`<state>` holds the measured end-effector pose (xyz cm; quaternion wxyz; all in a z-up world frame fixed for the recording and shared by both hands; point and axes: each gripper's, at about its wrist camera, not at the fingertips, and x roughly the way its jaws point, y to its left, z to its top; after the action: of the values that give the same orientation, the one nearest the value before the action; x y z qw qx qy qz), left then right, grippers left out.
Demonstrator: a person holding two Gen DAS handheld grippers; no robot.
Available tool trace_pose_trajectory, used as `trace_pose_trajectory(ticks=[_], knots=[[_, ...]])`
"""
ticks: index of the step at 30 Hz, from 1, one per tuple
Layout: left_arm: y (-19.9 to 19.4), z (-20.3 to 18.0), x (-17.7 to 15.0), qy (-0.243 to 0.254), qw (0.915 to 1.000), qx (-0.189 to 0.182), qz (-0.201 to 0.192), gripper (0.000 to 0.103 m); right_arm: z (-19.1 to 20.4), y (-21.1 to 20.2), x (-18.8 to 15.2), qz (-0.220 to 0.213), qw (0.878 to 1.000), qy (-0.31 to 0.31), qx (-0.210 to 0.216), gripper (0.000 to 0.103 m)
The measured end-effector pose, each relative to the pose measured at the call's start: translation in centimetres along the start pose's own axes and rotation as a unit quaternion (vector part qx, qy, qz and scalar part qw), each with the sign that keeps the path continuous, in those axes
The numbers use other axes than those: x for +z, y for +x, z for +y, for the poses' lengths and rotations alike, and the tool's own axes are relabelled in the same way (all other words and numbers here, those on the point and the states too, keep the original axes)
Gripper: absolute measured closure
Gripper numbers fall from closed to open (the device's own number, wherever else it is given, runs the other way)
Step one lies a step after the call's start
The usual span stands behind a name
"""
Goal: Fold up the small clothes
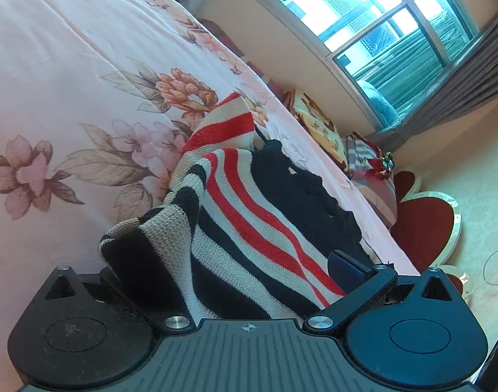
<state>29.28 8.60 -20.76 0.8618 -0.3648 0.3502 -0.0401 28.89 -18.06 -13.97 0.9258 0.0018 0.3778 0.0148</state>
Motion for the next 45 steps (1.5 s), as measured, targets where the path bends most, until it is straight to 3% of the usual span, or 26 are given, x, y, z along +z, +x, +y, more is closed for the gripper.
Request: trace_pose_trajectory(ticks=[15,30,38,45], knots=[[1.1,-2.1,0.7,0.051,0.9976,0.04,0.026,0.0,-1.1,-0.8,-0.2,0.006,1.0,0.02,0.008,0.044],[-0.3,-1.6,0.4,0.05,0.9968,0.055,0.032,0.0,-1.5,-2.5,-1.3,0.005,1.0,0.018,0.002,0.042],[-3.0,-0.8,-0.7,0.075,0.994,0.074,0.03,0.0,-1.9,-3.0,-2.1,0.009,1.0,0.013,-0.002,0.041],[-8.1,1.3,-0.6,0.09,0.9903,0.106,-0.008,0.0,-2.4,-3.5,-3.7,0.017,1.0,-0.017,-0.015,0.041]])
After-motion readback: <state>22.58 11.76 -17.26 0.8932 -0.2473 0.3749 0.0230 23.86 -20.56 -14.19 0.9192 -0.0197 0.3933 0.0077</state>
